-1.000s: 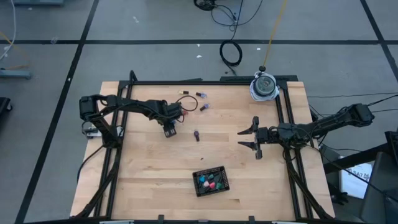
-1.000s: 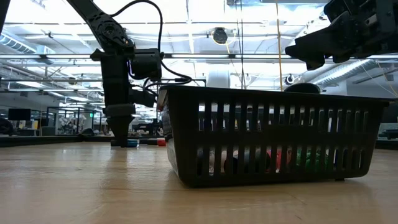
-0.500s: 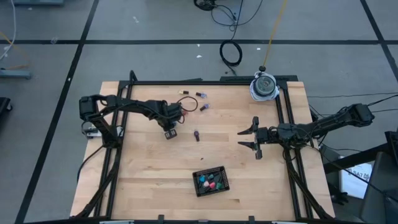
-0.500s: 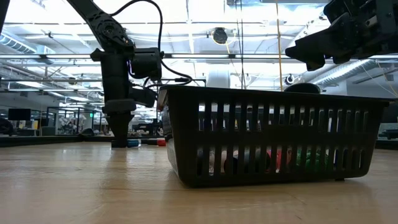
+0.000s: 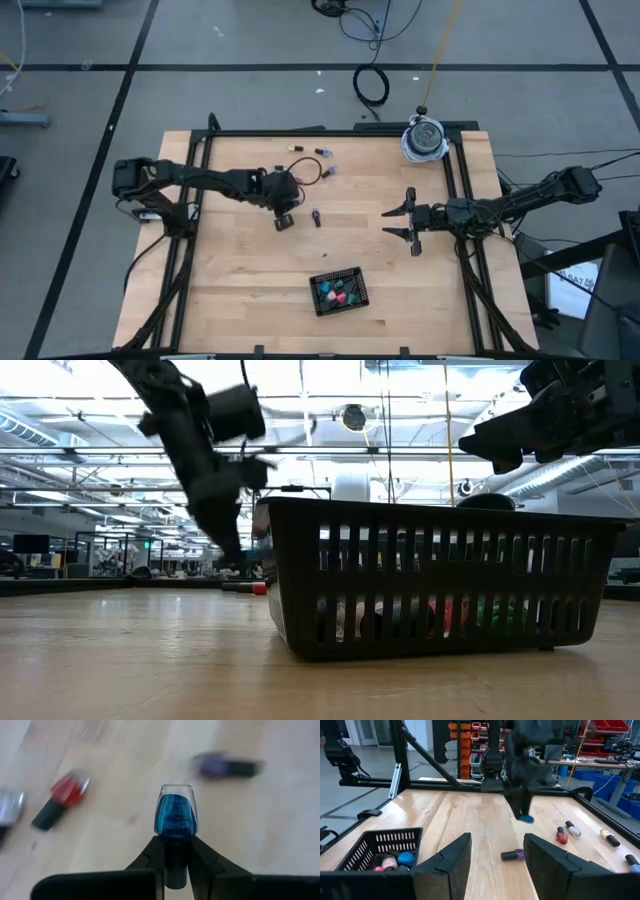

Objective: Pick & Place Nail Polish
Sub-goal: Put the dark blue nail polish bottle into the black bin

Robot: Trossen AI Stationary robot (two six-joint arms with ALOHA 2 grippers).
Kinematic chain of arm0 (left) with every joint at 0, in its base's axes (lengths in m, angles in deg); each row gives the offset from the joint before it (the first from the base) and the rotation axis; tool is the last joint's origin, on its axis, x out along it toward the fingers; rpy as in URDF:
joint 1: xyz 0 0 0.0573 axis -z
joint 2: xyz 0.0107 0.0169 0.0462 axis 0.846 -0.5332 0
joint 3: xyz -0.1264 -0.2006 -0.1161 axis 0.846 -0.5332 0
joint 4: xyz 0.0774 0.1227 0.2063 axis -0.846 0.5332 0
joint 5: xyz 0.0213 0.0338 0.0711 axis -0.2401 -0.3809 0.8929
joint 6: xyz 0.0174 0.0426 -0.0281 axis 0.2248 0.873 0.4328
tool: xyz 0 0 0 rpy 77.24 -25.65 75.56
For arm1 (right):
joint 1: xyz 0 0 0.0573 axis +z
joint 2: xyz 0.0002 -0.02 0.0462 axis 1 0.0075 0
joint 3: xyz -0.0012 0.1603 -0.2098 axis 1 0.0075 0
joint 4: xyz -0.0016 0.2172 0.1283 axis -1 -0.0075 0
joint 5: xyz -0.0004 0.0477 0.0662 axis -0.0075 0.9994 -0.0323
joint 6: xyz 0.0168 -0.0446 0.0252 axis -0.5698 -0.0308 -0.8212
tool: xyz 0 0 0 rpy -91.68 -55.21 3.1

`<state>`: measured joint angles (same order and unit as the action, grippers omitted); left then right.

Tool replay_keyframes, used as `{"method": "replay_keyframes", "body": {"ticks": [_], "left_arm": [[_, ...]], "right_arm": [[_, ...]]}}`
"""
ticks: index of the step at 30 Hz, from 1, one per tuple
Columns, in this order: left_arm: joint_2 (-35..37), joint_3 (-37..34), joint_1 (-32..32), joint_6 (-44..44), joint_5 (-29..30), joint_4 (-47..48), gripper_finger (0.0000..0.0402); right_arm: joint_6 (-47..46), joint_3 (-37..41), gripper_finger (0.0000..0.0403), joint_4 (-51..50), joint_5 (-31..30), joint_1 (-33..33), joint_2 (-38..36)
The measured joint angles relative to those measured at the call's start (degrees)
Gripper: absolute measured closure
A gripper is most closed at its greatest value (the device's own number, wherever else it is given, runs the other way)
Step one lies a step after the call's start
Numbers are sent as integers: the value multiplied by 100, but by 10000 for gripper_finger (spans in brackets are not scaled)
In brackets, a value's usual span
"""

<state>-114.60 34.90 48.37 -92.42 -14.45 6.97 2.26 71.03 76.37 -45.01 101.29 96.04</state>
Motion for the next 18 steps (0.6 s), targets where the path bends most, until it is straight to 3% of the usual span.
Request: {"method": "replay_keyframes", "body": {"ticks": [6,13,18], "left_arm": [[581,-211,679,255,21,-1595,365],[797,-901,1425,359,-724,-4054,365],[801,-1076,1979,121,-1028,-5084,365]], "right_arm": [[-2,0,234,-88,-3,0,2],[-29,0,234,-69,-9,0,2],[-61,0,234,31,-16,0,0]]}}
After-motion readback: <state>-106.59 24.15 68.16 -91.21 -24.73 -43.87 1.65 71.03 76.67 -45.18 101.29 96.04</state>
